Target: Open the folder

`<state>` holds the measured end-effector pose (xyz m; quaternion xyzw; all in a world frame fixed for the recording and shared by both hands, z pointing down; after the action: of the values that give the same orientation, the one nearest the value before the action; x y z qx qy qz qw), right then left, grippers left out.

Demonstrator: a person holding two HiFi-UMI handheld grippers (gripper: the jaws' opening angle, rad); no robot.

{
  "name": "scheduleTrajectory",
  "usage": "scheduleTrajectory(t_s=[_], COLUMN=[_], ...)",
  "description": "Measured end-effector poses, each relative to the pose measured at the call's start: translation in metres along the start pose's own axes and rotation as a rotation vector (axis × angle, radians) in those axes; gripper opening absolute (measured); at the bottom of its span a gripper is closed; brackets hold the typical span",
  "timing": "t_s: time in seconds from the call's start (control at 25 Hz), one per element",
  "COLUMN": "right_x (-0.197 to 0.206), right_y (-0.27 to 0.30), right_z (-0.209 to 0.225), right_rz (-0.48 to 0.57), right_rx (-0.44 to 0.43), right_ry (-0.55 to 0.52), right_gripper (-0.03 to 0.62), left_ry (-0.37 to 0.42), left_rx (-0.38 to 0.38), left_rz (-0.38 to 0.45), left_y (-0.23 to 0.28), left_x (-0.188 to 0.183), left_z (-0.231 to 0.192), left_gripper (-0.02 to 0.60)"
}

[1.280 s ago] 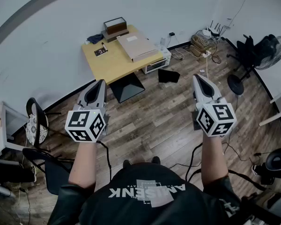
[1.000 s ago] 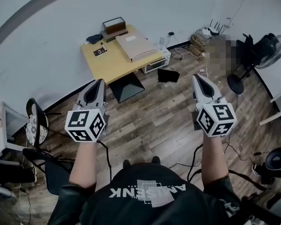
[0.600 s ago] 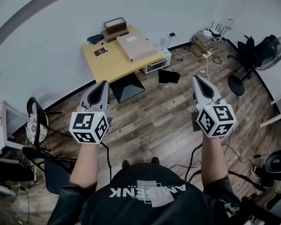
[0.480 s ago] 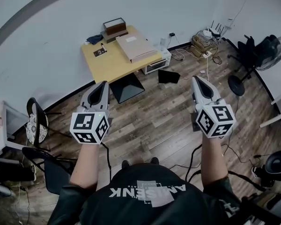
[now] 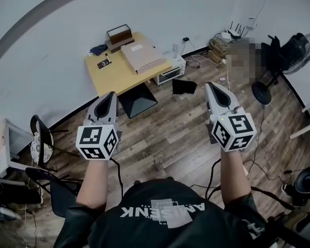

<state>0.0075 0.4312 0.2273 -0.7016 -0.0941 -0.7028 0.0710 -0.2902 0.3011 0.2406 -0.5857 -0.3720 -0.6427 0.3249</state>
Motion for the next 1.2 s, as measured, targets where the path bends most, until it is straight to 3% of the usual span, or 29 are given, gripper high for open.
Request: scheduleTrajectory(t_s=[0.16, 0.48, 0.88, 1.2], right_x=[0.009, 0.024, 0.014, 0.006], right_y=[0.003, 0.036, 0.137, 0.208], right_z=[0.022, 0.036, 0.01, -0.011], right_rz=[-0.016, -0.034, -0.051, -0.076], right_rx=[-0.029, -0.02, 0.0, 0.036], right_ry=[-0.004, 0.039, -0.003, -0.014], right_gripper=[0.006, 0.006, 0.006, 0.006], left_ry=[0.039, -0.015, -0.003, -0.014], left_rx=[0.001, -0.012, -0.017, 0.043], left_rz=[-0.013, -0.018, -0.005, -0.005], left_y=[0.02, 0.047, 0.118, 0.171], left_x=[-0.004, 0.004, 0.009, 0.009], left_z=[0.018, -0.003, -0.1, -0.171], left_gripper=[0.002, 0.002, 0.002, 0.002])
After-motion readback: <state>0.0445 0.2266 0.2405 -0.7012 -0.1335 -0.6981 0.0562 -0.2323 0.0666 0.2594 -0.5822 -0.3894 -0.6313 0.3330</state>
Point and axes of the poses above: the fingertips, and each gripper's own axes: y forward along the fingers, z to its right, x out of its underside, the point moved 6 cm from there along -y, backward along the fingers, and after that the axes turned 15 degrees about x, right-handed, at the moved point
